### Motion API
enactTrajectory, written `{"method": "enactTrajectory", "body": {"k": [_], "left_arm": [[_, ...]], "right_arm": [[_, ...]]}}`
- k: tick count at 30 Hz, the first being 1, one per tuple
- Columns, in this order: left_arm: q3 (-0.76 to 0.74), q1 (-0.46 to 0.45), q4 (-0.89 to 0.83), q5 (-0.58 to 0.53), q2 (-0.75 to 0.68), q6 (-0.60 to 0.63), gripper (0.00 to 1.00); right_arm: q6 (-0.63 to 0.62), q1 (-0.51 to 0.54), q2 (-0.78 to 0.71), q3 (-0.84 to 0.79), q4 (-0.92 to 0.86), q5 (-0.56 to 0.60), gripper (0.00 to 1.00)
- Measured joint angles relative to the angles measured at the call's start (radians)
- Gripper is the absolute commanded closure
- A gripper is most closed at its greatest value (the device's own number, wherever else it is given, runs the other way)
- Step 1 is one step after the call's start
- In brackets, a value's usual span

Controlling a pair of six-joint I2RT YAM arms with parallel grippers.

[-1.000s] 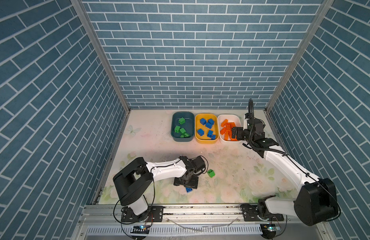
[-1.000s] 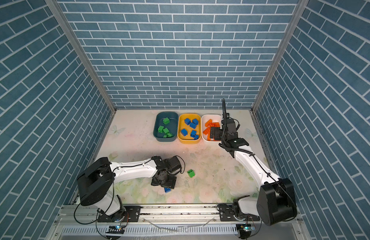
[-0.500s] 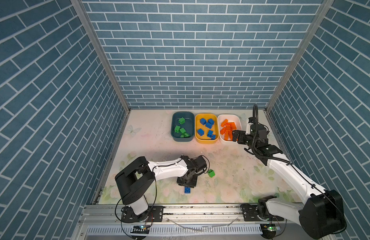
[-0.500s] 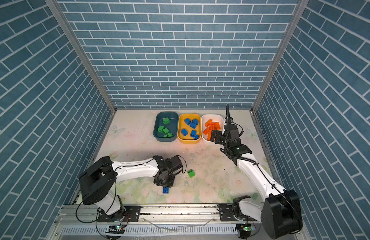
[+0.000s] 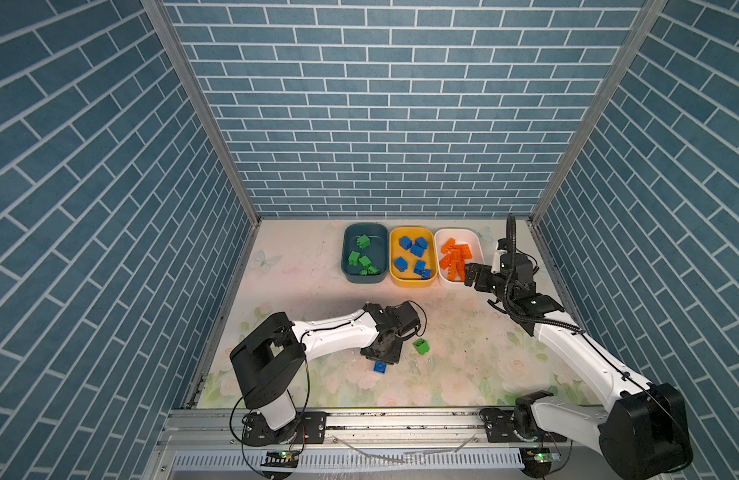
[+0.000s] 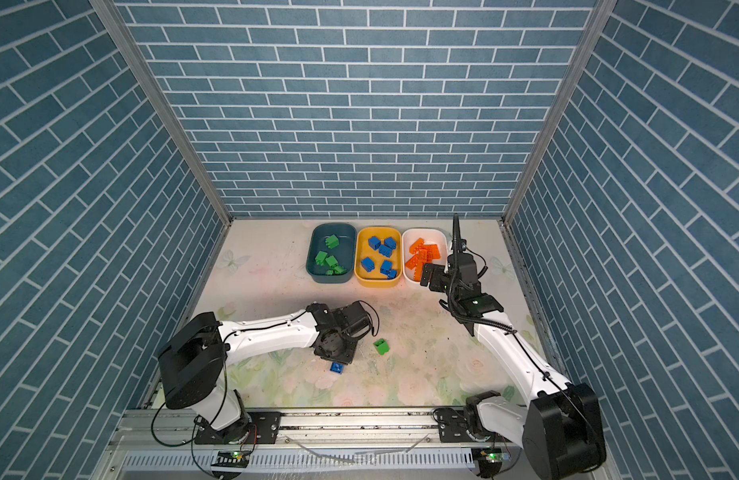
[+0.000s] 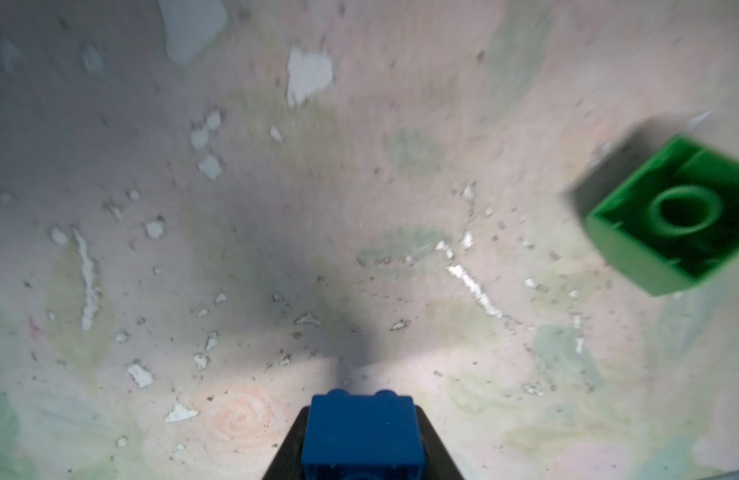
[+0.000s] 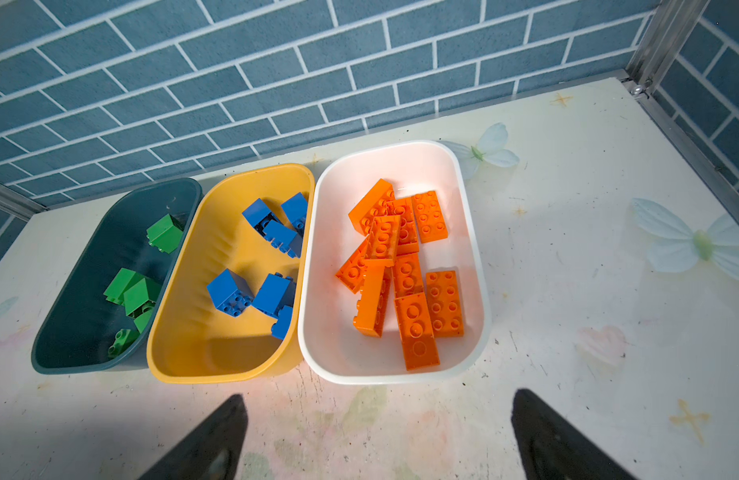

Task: Sort the legos into containers by color
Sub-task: 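Carry the blue brick into the yellow bin with the left gripper and release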

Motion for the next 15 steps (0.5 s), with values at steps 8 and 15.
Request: {"method": "enactTrajectory", "body": {"k": [8,15], "left_arm": [[0.146,0.082,0.021,-0.039,0.002,0.068,0.79],[0.445,0.216,0.067,-0.094,0.124,0.196,0.78]], "right_arm": [[0.019,0.000,0.000,-0.002,0.006,-0.064,0.01],[0.019,0.000,0.011,-0.001,0.010,-0.082,0.01]]}}
